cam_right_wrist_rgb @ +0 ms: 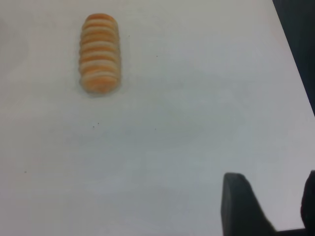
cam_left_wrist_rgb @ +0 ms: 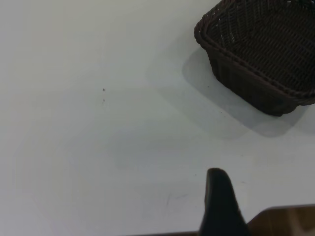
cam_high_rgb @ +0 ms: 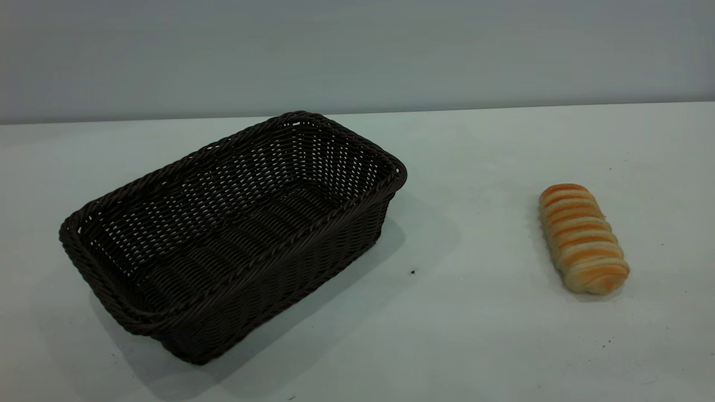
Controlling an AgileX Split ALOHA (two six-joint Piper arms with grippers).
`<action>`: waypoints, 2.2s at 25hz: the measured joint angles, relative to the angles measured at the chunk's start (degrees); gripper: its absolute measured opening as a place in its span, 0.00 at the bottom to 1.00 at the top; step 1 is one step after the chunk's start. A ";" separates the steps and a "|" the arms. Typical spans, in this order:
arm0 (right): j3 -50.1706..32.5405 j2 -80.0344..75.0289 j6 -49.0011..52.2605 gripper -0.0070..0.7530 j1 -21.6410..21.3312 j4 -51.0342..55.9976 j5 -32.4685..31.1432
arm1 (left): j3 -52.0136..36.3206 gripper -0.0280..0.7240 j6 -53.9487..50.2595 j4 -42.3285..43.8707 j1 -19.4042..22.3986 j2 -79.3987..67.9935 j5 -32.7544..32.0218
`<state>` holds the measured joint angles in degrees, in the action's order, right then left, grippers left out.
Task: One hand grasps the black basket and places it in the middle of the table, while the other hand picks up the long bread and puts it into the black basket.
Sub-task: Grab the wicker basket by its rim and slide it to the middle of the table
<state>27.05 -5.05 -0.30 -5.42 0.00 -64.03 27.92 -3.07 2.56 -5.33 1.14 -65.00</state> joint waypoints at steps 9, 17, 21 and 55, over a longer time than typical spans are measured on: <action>0.00 0.00 0.30 0.32 0.00 0.00 0.00 | 0.00 0.74 0.00 0.00 0.00 0.00 0.00; 0.00 0.00 0.30 0.32 0.00 0.00 0.00 | 0.00 0.74 0.00 0.00 0.00 0.00 0.00; 0.00 0.00 0.00 0.32 0.00 0.00 0.00 | 0.00 0.74 0.00 0.00 0.00 0.00 0.00; 0.00 0.00 0.00 0.32 0.00 1.04 0.00 | 0.00 0.74 0.00 0.00 0.00 0.00 0.00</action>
<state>27.05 -5.05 -0.30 -5.42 1.04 -64.03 27.92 -3.07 2.56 -5.33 1.14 -65.00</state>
